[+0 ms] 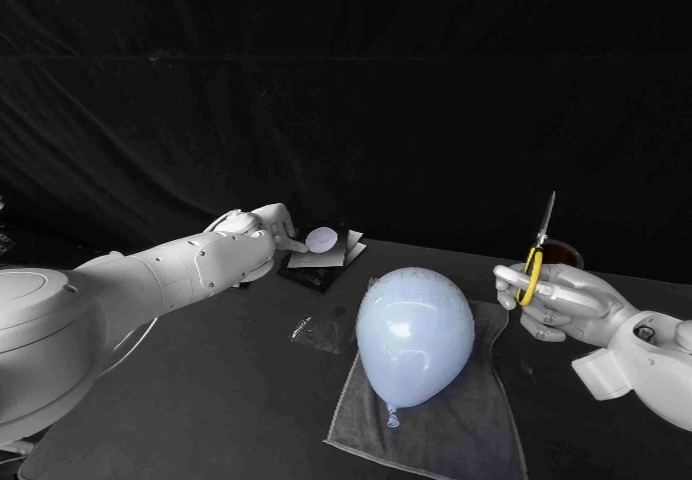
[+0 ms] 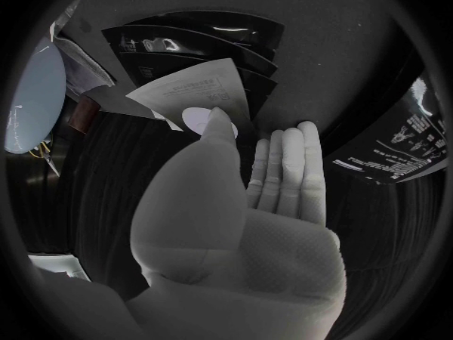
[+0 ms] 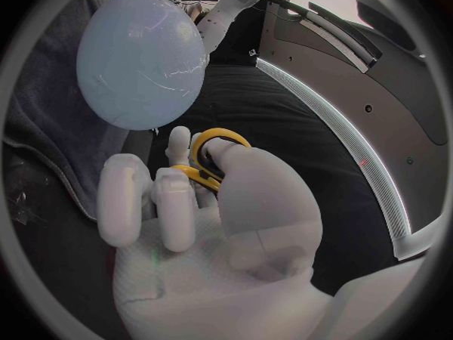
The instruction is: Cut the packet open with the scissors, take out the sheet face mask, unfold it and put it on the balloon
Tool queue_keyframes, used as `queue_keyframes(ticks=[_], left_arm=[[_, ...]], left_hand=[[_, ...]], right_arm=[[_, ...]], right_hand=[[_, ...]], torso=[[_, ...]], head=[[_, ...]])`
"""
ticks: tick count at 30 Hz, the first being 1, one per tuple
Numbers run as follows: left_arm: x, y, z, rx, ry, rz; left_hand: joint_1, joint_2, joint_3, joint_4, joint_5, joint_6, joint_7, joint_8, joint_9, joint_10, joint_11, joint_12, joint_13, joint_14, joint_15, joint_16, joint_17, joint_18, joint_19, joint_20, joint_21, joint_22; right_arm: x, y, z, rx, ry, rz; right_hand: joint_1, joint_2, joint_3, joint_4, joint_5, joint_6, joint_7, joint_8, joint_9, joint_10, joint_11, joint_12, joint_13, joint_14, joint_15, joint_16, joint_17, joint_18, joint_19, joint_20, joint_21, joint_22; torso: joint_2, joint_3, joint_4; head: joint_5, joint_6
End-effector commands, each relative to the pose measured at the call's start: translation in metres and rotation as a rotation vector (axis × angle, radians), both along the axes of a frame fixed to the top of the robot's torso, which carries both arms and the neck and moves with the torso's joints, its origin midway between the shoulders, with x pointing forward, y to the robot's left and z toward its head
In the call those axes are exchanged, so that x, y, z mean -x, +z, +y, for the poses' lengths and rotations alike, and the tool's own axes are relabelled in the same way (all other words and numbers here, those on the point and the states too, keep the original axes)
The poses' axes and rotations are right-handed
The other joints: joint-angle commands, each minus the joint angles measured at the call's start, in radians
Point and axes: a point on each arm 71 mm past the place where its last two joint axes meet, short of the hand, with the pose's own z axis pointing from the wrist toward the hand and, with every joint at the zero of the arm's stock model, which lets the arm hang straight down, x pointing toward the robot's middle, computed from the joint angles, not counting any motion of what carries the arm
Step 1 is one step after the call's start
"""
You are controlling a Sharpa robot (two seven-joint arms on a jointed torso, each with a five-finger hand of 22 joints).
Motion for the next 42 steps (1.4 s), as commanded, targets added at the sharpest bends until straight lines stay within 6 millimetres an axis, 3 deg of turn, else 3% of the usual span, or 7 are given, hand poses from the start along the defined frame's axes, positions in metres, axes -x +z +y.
queue_keyframes(ticks=[1,9,14,18,24,35,42], left_arm=[[0.002,-0.004,0.004,0.025,0.009,0.064],[-0.002,0.007,0.004,0.037,0.006,0.041],[-0.002,0.007,0.005,0.034,0.03,0.068],[0.001,0.004,0.006,0.016,0.058,0.133],[0.003,0.002,0.004,-0.014,0.083,0.181],[0.003,0.0,-0.004,-0.059,0.091,0.222],[0.001,-0.003,-0.016,-0.074,0.077,0.238]], left_hand=[[-0.016,-0.011,0.001,0.002,0.001,-0.017,0.044,0.014,0.004,-0.024,0.008,0.015,0.007,-0.03,0.008,-0.02,-0.011,-0.009,-0.026,0.008,-0.021,0.022],[-0.038,-0.041,-0.005,0.003,0.003,-0.085,0.069,0.039,0.008,-0.098,0.034,0.058,0.021,-0.141,0.041,-0.125,-0.076,-0.006,-0.103,0.054,-0.109,-0.03],[-0.149,-0.067,-0.019,0.006,0.004,-0.111,0.085,0.061,0.008,-0.117,0.047,0.083,0.024,-0.132,0.05,-0.132,-0.093,0.003,-0.094,0.063,-0.125,-0.045],[-0.282,-0.091,-0.041,0.006,0.004,-0.098,0.075,0.093,0.009,-0.093,0.032,0.119,0.029,-0.004,0.025,-0.036,-0.066,0.007,0.018,0.026,-0.06,-0.021],[-0.326,-0.103,-0.05,0.007,0.006,-0.088,0.059,0.113,0.007,-0.076,0.011,0.14,0.032,0.12,-0.004,0.107,-0.01,0.003,0.141,-0.018,0.067,0.043],[-0.359,-0.074,-0.028,0.006,0.004,-0.046,0.029,0.199,0.028,-0.024,-0.02,0.264,0.095,0.352,-0.035,0.25,0.295,0.002,0.158,-0.05,0.228,0.14],[-0.365,-0.069,-0.024,0.006,0.003,-0.041,0.022,0.228,0.035,-0.025,-0.026,0.296,0.114,0.374,-0.04,0.262,0.328,0.002,0.142,-0.054,0.263,0.164]], right_arm=[[0.0,0.001,0.0,0.001,0.012,-0.01],[-0.001,0.001,0.0,0.002,0.009,-0.01],[-0.001,0.001,0.0,0.004,0.006,-0.009],[-0.001,0.001,-0.001,0.005,0.003,-0.009],[-0.001,0.001,-0.001,0.006,0.002,-0.01],[-0.001,0.001,-0.001,0.007,0.004,-0.01],[-0.001,0.001,0.0,0.007,0.006,-0.011]], right_hand=[[0.013,0.005,0.003,-0.004,-0.003,0.004,-0.003,0.002,0.001,0.419,-0.157,1.196,0.263,0.1,-0.007,0.004,0.246,-0.002,-0.005,-0.002,-0.006,0.099],[0.013,0.005,0.003,-0.004,-0.003,0.004,-0.003,0.002,0.001,0.419,-0.157,1.196,0.263,0.1,-0.007,0.004,0.246,-0.002,-0.005,-0.002,-0.006,0.099],[0.013,0.005,0.003,-0.004,-0.003,0.004,-0.003,0.002,0.001,0.419,-0.157,1.196,0.263,0.1,-0.007,0.004,0.246,-0.002,-0.005,-0.002,-0.006,0.099],[0.013,0.005,0.003,-0.004,-0.003,0.004,-0.003,0.002,0.001,0.419,-0.157,1.196,0.263,0.1,-0.007,0.004,0.246,-0.002,-0.005,-0.002,-0.006,0.099],[0.014,0.005,0.003,-0.005,-0.003,0.006,-0.003,0.0,0.001,0.419,-0.157,1.196,0.263,0.1,-0.007,0.003,0.243,-0.001,-0.008,-0.002,-0.009,0.096],[0.014,0.005,0.003,-0.005,-0.003,0.006,-0.003,0.0,0.001,0.419,-0.157,1.196,0.263,0.1,-0.007,0.003,0.243,-0.001,-0.008,-0.002,-0.009,0.096],[0.015,0.004,0.003,-0.006,-0.003,0.007,-0.003,0.0,0.001,0.419,-0.157,1.196,0.263,0.099,-0.007,0.002,0.24,0.0,-0.01,-0.002,-0.012,0.094]], torso=[[0.001,0.0001,-0.0009],[0.001,0.001,-0.0018],[0.0,0.0018,-0.0009],[0.0,0.002,-0.0003],[0.0,0.0022,-0.0004],[0.002,0.0004,-0.0008],[0.001,0.0002,-0.0019]], head=[[0.0,0.002],[0.002,0.007],[0.003,0.006],[0.003,0.004],[0.007,0.001],[0.011,-0.001],[0.012,-0.005]])
